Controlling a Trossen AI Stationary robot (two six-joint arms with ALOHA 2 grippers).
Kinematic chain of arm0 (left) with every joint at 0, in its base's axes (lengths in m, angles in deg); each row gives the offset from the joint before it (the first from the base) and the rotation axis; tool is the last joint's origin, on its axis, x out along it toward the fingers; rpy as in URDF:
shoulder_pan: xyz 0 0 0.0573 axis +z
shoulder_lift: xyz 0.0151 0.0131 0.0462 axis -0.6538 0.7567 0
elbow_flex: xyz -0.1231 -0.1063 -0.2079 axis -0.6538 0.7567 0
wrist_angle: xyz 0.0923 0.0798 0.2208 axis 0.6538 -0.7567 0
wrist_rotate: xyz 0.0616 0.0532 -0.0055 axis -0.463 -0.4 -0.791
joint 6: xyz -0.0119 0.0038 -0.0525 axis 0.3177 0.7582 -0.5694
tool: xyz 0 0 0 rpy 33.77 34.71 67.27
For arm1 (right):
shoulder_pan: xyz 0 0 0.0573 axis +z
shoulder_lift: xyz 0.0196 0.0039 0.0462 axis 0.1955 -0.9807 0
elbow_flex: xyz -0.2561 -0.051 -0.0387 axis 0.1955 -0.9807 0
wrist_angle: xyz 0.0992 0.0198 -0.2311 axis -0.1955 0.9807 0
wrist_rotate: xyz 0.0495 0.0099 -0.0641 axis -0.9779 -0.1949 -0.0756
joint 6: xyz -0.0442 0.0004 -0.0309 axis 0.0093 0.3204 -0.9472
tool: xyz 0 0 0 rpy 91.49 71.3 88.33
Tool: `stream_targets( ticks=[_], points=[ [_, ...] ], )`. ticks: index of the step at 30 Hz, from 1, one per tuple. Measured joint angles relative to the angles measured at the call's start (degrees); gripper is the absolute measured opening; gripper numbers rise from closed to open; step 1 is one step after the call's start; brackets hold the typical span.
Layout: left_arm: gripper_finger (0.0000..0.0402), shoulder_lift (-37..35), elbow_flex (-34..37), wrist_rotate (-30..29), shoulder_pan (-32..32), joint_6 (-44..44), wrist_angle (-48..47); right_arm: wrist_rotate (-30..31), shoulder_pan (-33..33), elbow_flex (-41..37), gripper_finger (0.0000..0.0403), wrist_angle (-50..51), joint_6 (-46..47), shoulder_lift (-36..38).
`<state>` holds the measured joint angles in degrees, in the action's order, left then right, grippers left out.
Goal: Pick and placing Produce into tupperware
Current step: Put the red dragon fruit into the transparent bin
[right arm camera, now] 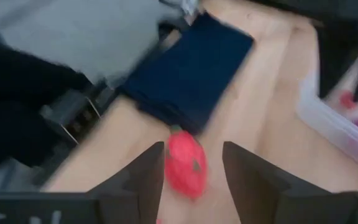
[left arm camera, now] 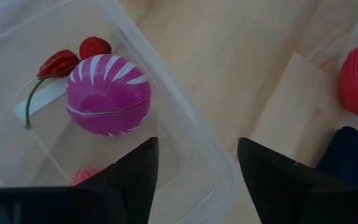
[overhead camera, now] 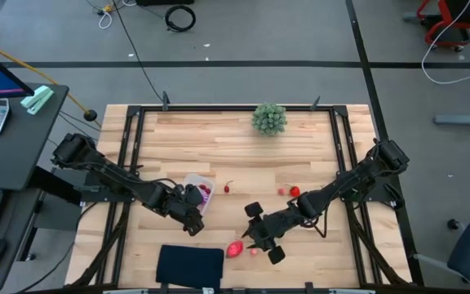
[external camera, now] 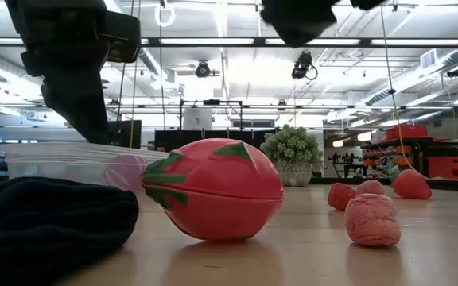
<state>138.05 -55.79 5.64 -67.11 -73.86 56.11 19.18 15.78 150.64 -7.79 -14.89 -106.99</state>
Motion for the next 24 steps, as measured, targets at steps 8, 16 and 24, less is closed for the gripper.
stream_targets(
  ticks=[8, 16, 24],
  points=[
    [0.0221, 0.0, 0.0, 0.0, 0.0, 0.2, -0.2, -2.8, -0.3, 0.1, 0.0238, -6.1, -2.6, -4.6],
    [0.0214, 0.0, 0.0, 0.0, 0.0, 0.2, 0.0, -4.7, -0.3, 2.2, 0.029, -12.7, -5.3, -14.4],
    [0.0214, 0.0, 0.0, 0.0, 0.1, 0.2, 0.5, -5.8, -0.4, 11.9, 0.0293, -5.4, -8.6, -23.7]
  ],
)
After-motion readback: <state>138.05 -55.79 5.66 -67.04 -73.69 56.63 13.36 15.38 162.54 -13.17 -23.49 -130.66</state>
